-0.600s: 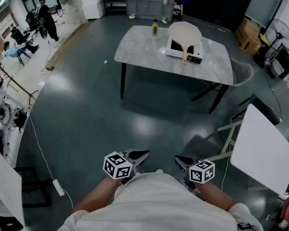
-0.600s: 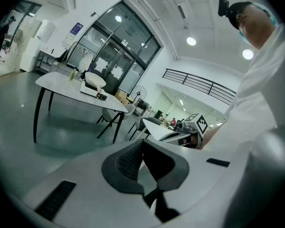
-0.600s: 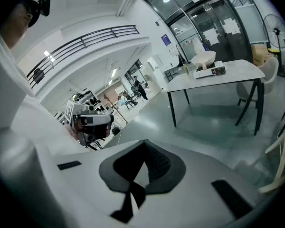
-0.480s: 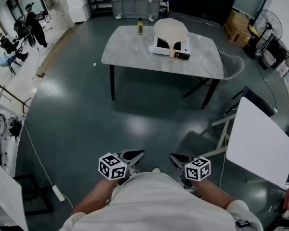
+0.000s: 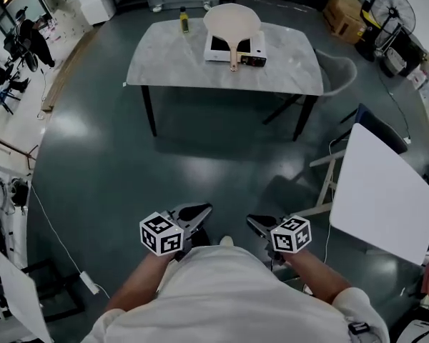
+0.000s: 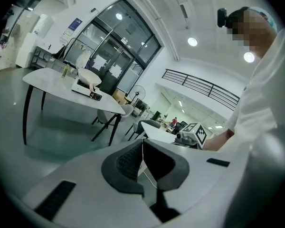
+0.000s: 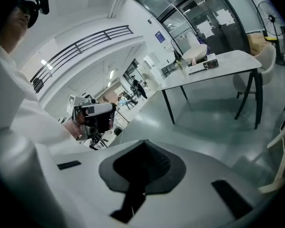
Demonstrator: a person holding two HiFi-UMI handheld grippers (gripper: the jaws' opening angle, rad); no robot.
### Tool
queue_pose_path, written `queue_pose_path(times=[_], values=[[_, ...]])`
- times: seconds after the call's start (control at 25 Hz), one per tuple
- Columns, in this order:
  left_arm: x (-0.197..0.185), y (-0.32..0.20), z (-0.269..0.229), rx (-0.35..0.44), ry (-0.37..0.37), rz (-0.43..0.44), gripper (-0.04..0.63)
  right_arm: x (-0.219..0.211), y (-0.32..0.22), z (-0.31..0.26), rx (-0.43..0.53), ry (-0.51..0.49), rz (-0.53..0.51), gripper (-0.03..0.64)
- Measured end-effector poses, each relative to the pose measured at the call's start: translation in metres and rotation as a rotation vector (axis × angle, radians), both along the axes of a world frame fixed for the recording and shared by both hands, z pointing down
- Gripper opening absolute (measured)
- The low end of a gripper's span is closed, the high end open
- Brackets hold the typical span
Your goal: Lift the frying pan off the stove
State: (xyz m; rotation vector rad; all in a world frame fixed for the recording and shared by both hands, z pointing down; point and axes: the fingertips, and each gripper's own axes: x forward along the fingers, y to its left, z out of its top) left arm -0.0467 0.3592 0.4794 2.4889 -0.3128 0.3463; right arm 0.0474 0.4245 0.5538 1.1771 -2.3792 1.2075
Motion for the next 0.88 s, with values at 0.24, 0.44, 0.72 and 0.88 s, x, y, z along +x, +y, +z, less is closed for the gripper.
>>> queue_pose_path(times=[0.24, 0.44, 0.72, 0.88], values=[[0.024, -0.059, 0.005, -0.014, 0.011, 0.016, 0.021, 0.03, -0.058, -0.001, 0.015, -0.007, 0.082, 0.048], [0.05, -0.145, 0.004, -0.029, 0.054, 0.064, 0.023, 0.056, -0.131, -0.005, -0.001, -0.024, 0.228, 0.069], [0.073, -0.257, -0.017, -0.009, 0.071, 0.176, 0.046, 0.074, -0.24, -0.021, -0.009, 0.003, 0.342, 0.071], [0.076, -0.301, -0.014, -0.031, 0.071, 0.22, 0.054, 0.071, -0.286, -0.031, -0.003, 0.023, 0.356, 0.073]])
